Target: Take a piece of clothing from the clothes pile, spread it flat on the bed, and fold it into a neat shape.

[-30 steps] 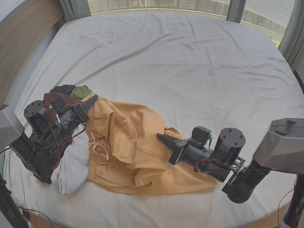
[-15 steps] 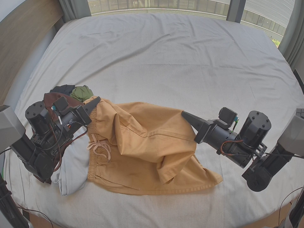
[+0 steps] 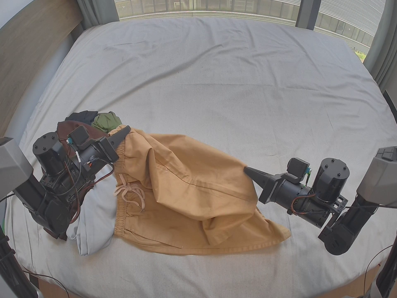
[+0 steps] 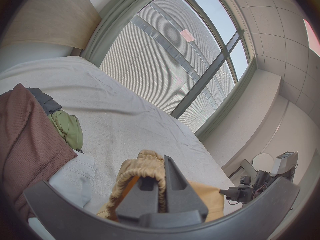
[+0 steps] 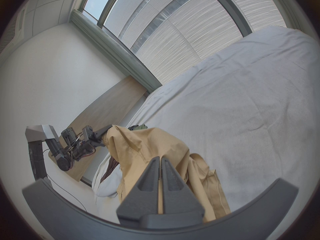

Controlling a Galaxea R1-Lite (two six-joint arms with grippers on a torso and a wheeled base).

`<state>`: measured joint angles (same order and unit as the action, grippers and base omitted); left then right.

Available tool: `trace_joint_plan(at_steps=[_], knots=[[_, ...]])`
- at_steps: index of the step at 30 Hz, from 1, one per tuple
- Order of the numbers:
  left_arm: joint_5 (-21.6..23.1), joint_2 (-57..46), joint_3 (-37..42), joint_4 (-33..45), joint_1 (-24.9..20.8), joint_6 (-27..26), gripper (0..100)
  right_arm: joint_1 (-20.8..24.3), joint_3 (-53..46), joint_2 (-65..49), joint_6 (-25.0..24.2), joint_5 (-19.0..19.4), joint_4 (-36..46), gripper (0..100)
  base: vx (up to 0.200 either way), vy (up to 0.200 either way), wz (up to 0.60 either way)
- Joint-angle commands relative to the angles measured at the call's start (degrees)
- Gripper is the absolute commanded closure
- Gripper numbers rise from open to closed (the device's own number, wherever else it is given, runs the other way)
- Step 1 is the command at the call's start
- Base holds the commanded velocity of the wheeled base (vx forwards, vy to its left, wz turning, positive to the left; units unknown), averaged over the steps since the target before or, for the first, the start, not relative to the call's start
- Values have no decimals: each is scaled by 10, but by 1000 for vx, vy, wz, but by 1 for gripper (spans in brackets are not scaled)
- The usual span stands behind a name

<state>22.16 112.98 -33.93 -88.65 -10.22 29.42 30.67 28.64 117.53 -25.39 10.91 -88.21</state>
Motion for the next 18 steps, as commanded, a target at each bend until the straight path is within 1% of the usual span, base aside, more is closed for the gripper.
trace_joint_plan(at_steps=[1, 2, 7, 13, 18], knots=[[0, 1, 1, 0, 0, 0, 100, 0, -7, 15, -2, 15, -1, 100, 0, 0, 0], [0, 1, 1, 0, 0, 0, 100, -2, -7, 13, -2, 17, -1, 0, 0, 0, 0], [1, 2, 0, 0, 1, 0, 100, -11, -21, 9, -2, 18, 1, 0, 0, 0, 0], [0, 8, -1, 0, 2, -1, 100, -1, -72, 11, 0, 33, 4, 0, 0, 0, 0], [0, 9, -1, 0, 2, -1, 100, 12, -119, 11, 3, 36, 5, 0, 0, 0, 0]])
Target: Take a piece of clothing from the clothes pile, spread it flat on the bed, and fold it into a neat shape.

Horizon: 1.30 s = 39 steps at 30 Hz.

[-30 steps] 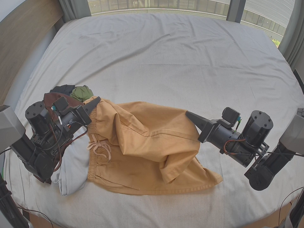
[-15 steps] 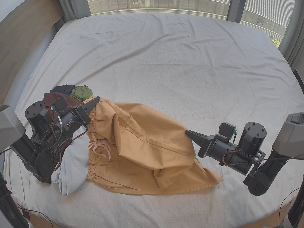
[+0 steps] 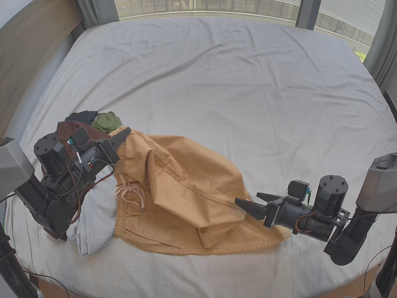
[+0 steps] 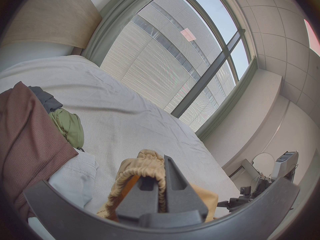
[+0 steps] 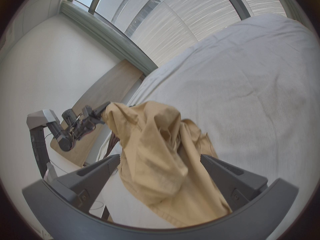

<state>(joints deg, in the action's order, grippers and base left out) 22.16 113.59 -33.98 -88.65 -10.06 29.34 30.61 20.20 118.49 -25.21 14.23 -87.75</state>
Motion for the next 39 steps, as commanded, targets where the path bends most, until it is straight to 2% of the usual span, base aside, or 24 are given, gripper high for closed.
trace_joint_plan(at_steps=[1, 11, 18, 24, 28, 33, 39], knots=[[0, 3, 0, 0, 0, 0, 100, 19, -40, 2, 1, 3, 0, 0, 0, 0, 0], [0, 1, 0, 0, -1, 0, 100, 45, -30, 69, -1, 2, -5, 0, 0, 0, 0], [0, 0, -3, 0, 3, 0, 100, 59, 44, 91, -2, 3, -3, 0, 0, 0, 0], [-1, 2, -3, 0, 5, 0, 100, 101, 99, 68, -3, 4, -1, 0, 0, 0, 0], [-1, 8, -3, 0, 5, -1, 100, 135, 154, 47, -5, 18, 5, 0, 0, 0, 0], [-1, 17, -3, 0, 5, -1, 100, 145, 216, 51, -5, 21, 68, 0, 0, 0, 0], [-1, 15, -2, 0, 5, -1, 100, 147, 225, 85, -5, 21, 55, 0, 0, 0, 0]])
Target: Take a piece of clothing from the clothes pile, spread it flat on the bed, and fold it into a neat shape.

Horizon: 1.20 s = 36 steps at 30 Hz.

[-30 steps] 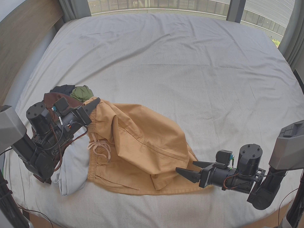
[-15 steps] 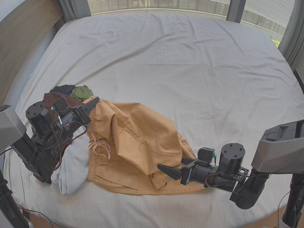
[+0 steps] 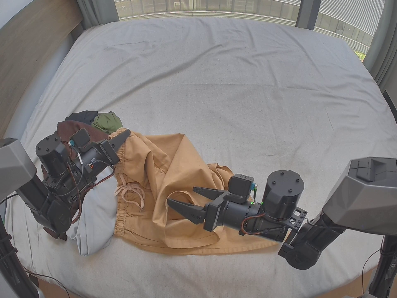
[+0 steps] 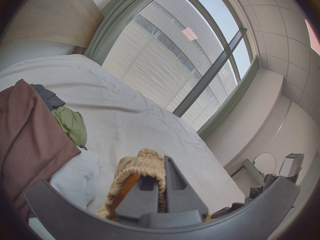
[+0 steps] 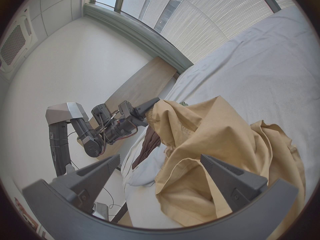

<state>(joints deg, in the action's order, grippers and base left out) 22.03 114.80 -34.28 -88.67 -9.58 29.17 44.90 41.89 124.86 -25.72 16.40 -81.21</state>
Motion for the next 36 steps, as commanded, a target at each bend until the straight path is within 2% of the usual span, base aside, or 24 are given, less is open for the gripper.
trace_joint_plan(at_steps=[1, 12, 13, 17, 36], knots=[[0, 3, 1, 0, 0, 1, 100, 5, 7, 22, 0, -2, -17, 0, 0, 0, 0], [0, 3, 1, 0, -2, 0, 100, 12, -20, 25, 1, -2, -20, 0, 0, 0, 0], [0, 3, 2, 0, -1, 0, 100, 34, -19, 26, 1, 0, -19, 0, 0, 0, 0], [0, 3, 1, 0, -1, 0, 100, 47, -15, 37, 1, 1, -13, 0, 0, 0, 0], [0, 1, 1, 0, -3, 1, 100, 73, 84, 139, 4, -4, 15, 0, 0, 0, 0]])
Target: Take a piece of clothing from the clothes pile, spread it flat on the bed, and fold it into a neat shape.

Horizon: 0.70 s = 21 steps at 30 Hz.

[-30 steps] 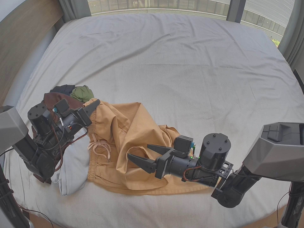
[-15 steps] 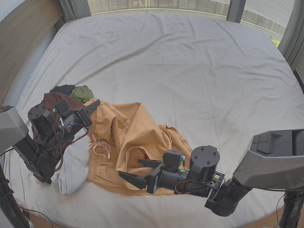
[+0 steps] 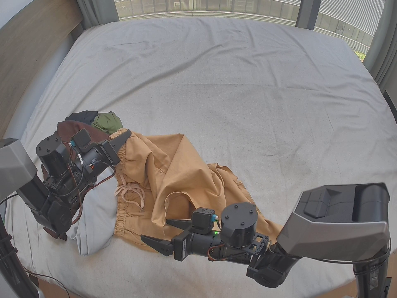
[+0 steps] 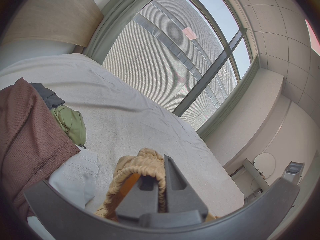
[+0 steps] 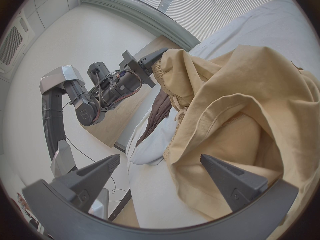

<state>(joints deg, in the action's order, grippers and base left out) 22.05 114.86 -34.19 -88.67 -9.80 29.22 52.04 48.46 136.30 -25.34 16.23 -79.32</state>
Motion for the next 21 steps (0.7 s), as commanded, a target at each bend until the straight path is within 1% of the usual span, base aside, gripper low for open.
trace_joint_plan(at_steps=[1, 8, 9, 16, 18, 21], knots=[[0, 0, 0, 0, 0, 0, 100, 2, 20, 26, 1, -2, -4, 0, 0, 0, 0], [0, 3, 1, 0, -1, 0, 100, -4, 30, 34, 5, -4, -4, 0, 0, 0, 0], [0, 3, 1, 0, -1, 0, 100, -4, 31, 35, 5, -4, -5, 100, 0, 0, 0], [-1, 4, 2, 0, -2, 0, 100, -6, 32, 41, 13, -8, -6, 100, 0, 0, 0], [0, 3, 2, 0, -2, 0, 100, -6, 32, 41, 13, -19, -8, 100, 0, 0, 0], [0, 3, 2, 0, -1, 0, 100, -11, 24, 34, 13, -26, -26, 100, 0, 0, 0]])
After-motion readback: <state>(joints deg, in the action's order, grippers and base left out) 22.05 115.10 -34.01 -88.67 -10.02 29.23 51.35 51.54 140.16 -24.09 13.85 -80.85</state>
